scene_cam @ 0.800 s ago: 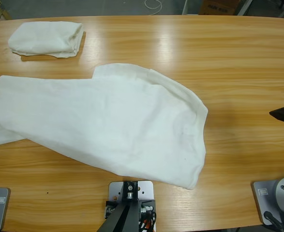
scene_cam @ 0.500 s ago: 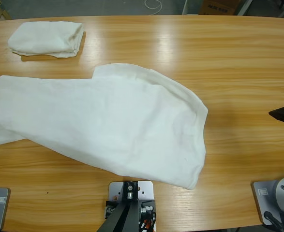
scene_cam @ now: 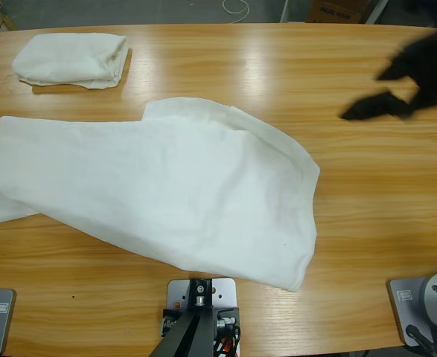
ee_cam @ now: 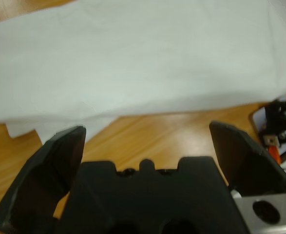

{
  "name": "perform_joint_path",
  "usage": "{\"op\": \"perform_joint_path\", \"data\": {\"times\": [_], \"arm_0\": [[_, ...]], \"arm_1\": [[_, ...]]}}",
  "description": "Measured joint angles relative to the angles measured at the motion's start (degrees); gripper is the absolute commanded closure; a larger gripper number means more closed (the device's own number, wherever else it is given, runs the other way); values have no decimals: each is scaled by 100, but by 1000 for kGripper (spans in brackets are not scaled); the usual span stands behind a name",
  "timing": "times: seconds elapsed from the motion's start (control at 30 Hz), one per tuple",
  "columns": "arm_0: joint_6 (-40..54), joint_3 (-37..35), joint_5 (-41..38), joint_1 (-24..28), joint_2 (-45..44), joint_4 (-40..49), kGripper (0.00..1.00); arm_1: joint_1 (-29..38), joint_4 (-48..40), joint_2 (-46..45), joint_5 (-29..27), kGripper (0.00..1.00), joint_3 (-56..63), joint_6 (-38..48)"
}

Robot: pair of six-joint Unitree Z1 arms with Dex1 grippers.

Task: Fold clothes

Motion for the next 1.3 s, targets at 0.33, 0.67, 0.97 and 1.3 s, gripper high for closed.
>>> {"op": "perform_joint_path", "data": {"times": [0.33, 0.67, 0.97, 1.3], "arm_0": [[-8, 0, 1, 0, 0, 0, 0], [-9, 0, 2, 0, 48, 0, 0], [-9, -5, 2, 0, 281, 0, 0], [-9, -72, 2, 0, 353, 0, 0]], "arm_1": [[28, 9, 2493, 598, 151, -1698, -308], [43, -193, 3659, 841, 529, -2043, -308], [143, -200, 4087, 973, 1000, -2070, -352], [151, -63, 4108, 981, 1000, -2620, -385]]}}
